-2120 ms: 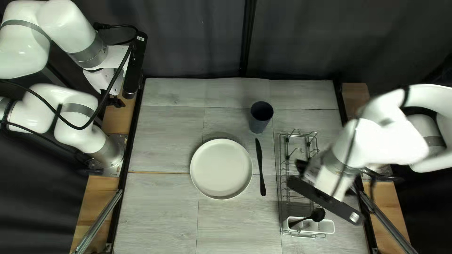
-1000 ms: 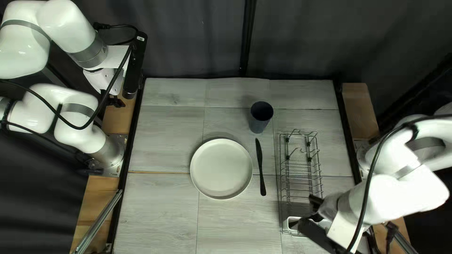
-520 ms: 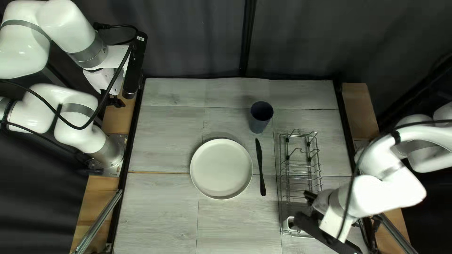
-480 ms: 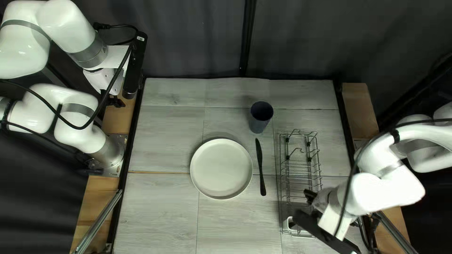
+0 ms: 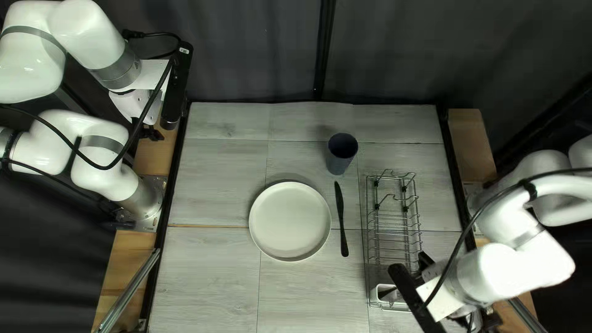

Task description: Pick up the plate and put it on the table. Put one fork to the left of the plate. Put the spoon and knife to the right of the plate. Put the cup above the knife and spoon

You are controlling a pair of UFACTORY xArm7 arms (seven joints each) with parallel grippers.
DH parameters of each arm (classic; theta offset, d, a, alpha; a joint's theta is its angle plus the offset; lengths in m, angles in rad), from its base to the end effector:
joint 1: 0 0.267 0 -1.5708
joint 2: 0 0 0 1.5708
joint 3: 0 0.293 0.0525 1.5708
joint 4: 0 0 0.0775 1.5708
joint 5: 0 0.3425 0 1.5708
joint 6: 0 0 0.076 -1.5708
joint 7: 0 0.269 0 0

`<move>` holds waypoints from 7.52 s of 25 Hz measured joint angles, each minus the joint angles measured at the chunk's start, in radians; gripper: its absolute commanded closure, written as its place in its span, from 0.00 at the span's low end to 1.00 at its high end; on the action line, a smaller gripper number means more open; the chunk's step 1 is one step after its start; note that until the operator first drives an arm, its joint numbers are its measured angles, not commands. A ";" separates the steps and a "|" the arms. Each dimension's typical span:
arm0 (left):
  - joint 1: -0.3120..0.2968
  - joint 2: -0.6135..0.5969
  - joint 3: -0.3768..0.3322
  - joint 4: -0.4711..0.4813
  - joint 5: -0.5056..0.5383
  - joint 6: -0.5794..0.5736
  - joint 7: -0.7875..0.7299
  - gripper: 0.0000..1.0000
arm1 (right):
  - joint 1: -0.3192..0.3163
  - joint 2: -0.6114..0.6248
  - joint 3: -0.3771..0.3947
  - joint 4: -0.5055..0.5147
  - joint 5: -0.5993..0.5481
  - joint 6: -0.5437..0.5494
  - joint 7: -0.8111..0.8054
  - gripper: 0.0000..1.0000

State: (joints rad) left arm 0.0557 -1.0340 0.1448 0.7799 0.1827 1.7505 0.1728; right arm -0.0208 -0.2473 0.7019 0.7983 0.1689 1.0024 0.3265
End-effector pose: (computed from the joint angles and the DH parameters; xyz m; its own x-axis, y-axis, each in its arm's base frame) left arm 0.1715 0.0846 0.3526 0.9989 -0.0027 0.0471 0.0003 -0.9981 -0.0623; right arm 0.3035 0.2588 0.1695 0.9697 0.2443 0.0003 0.2443 -0.9695 0.0180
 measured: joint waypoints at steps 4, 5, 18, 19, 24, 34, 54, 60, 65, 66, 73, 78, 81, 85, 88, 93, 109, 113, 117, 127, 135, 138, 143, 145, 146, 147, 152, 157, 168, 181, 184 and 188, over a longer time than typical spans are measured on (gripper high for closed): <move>0.000 0.000 0.000 0.000 0.000 0.000 0.000 0.00 | -0.019 -0.027 0.007 -0.002 -0.031 0.017 0.069 0.00; 0.000 0.000 0.000 0.000 0.000 0.000 0.000 0.00 | -0.022 -0.034 0.005 -0.010 -0.032 0.014 0.074 0.00; 0.000 0.000 0.000 0.000 0.000 0.000 0.000 0.00 | 0.013 -0.158 -0.034 -0.185 0.078 -0.128 0.078 0.00; 0.000 0.000 0.000 0.000 0.000 0.000 0.000 0.00 | 0.014 -0.158 -0.035 -0.189 0.083 -0.136 0.080 0.00; 0.000 0.000 0.000 0.000 0.000 0.000 0.000 0.00 | 0.007 -0.142 -0.030 -0.178 0.087 -0.148 0.096 0.00; 0.000 0.000 0.000 0.000 0.000 0.000 0.000 0.00 | 0.019 -0.157 -0.061 -0.216 0.139 -0.157 0.077 1.00; 0.000 0.000 0.000 0.000 0.000 0.000 0.000 0.00 | 0.047 -0.260 -0.110 -0.042 0.097 0.135 0.043 1.00; 0.000 0.000 0.000 0.000 0.000 0.000 0.000 0.00 | 0.048 -0.271 -0.128 -0.005 0.074 0.194 0.014 0.00; 0.000 0.000 0.000 0.000 0.000 0.000 0.000 0.00 | 0.049 -0.232 -0.115 -0.021 0.068 0.149 -0.008 0.00; 0.000 0.000 0.000 0.000 0.000 0.000 0.000 0.00 | 0.048 -0.214 -0.111 -0.017 0.064 0.141 -0.019 0.00; 0.000 0.000 0.000 0.000 0.000 0.000 0.000 0.00 | 0.048 -0.141 -0.077 -0.012 0.048 0.078 -0.027 0.00; 0.000 0.000 0.000 0.000 0.000 0.000 0.000 0.00 | 0.049 -0.148 -0.045 -0.081 0.047 -0.006 0.032 0.00; 0.000 0.000 0.000 0.000 0.000 0.000 0.000 0.00 | 0.045 -0.149 -0.027 -0.122 0.047 -0.060 0.068 0.00; 0.000 0.000 0.000 0.000 0.000 0.000 0.000 0.00 | 0.034 -0.139 -0.011 -0.134 0.038 -0.088 0.099 0.00; 0.000 0.000 0.000 0.000 0.000 0.000 0.000 0.00 | 0.029 -0.127 -0.006 -0.143 0.035 -0.111 0.106 0.00; 0.000 0.000 0.000 0.000 0.000 0.000 0.000 0.00 | 0.017 -0.104 -0.012 -0.153 0.030 -0.145 0.093 0.02; 0.000 0.000 0.000 0.000 0.000 0.000 0.000 0.00 | 0.010 -0.108 -0.026 -0.132 0.033 -0.116 0.087 0.00; 0.000 0.000 0.000 0.000 0.000 0.000 0.000 0.00 | 0.011 -0.109 -0.026 -0.131 0.034 -0.114 0.087 0.00; 0.000 0.000 0.000 0.000 0.000 0.000 0.000 0.00 | 0.012 -0.110 -0.027 -0.132 0.036 -0.114 0.087 0.00; 0.000 0.000 0.000 0.000 0.000 0.000 0.000 0.00 | 0.010 -0.091 -0.025 -0.141 0.036 -0.142 0.079 0.36; 0.000 0.000 0.000 0.000 0.000 0.000 0.000 0.00 | 0.011 -0.100 -0.032 -0.156 0.044 -0.147 0.075 0.88; 0.000 0.000 0.000 0.000 0.000 0.000 0.000 0.00 | 0.013 -0.107 -0.035 -0.162 0.051 -0.143 0.077 0.88; 0.000 0.000 0.000 0.000 0.000 0.000 0.000 0.00 | 0.015 -0.118 -0.039 -0.163 0.059 -0.137 0.081 0.91; 0.000 0.000 0.000 0.000 0.000 0.000 0.000 0.00 | 0.016 -0.122 -0.035 -0.148 0.055 -0.120 0.088 0.94; 0.000 0.000 0.000 0.000 0.000 0.000 0.000 0.00 | 0.017 -0.126 -0.034 -0.140 0.053 -0.108 0.092 0.96; 0.000 0.000 0.000 0.000 0.000 0.000 0.000 0.00 | 0.019 -0.132 -0.032 -0.131 0.051 -0.094 0.095 0.97; 0.000 0.000 0.000 0.000 0.000 0.000 0.000 0.00 | 0.032 -0.177 -0.052 -0.078 0.049 0.010 0.079 1.00; 0.000 0.000 0.000 0.000 0.000 0.000 0.000 0.00 | 0.041 -0.219 -0.112 0.023 0.042 0.191 0.022 1.00; 0.000 0.000 0.000 0.000 0.000 0.000 0.000 0.00 | 0.048 -0.263 -0.320 0.182 -0.010 0.383 -0.352 1.00; 0.000 0.000 0.000 0.000 0.000 0.000 0.000 0.00 | 0.042 -0.018 -0.610 0.232 0.107 0.203 -1.263 1.00; 0.000 0.000 0.000 0.000 0.000 0.000 0.000 0.00 | 0.040 -0.005 -0.620 0.235 0.117 0.192 -1.287 1.00; 0.000 0.000 0.000 0.000 0.000 0.000 0.000 0.00 | 0.040 -0.003 -0.621 0.235 0.117 0.192 -1.289 1.00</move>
State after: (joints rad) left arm 0.0557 -1.0340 0.1448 0.7799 0.1827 1.7505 0.1728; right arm 0.0192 -0.2504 0.0807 1.0333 0.2864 1.1940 -0.9628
